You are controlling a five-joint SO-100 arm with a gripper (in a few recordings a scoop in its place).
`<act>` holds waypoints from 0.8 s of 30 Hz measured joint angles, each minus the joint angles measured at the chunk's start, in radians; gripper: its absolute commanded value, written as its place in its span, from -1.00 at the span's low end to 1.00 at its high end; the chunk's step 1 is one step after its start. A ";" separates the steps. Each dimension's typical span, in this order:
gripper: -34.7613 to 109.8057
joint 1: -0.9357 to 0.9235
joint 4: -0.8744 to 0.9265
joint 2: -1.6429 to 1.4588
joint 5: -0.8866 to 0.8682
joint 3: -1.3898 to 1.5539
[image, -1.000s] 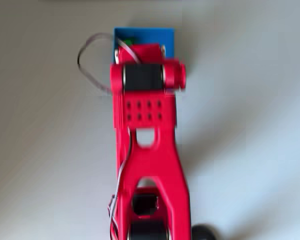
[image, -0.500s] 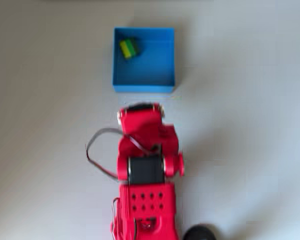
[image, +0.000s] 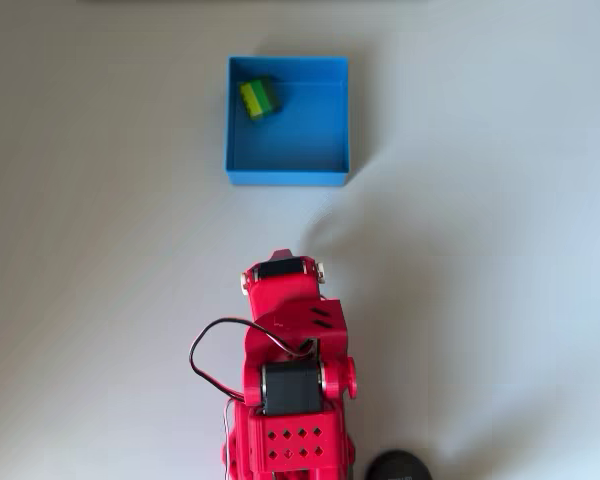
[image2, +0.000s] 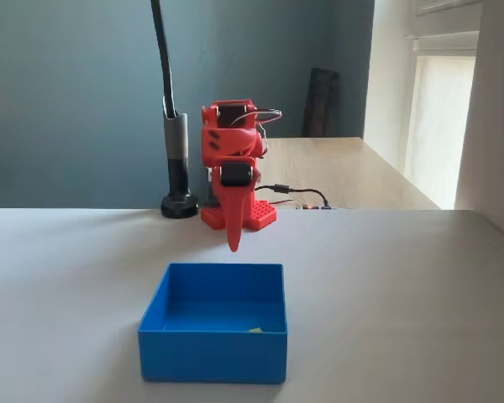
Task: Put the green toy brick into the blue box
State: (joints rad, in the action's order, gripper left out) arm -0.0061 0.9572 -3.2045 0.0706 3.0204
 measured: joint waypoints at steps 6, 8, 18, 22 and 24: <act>-0.52 0.000 0.000 -0.041 0.011 0.054; -0.52 0.000 0.000 -0.058 0.011 0.058; -0.52 0.000 0.000 -0.060 0.002 0.063; -0.52 0.000 0.000 -0.060 0.009 0.063; -0.52 0.000 0.000 -0.060 0.011 0.063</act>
State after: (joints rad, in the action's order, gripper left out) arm -0.0061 0.9572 -3.2643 0.0813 3.0833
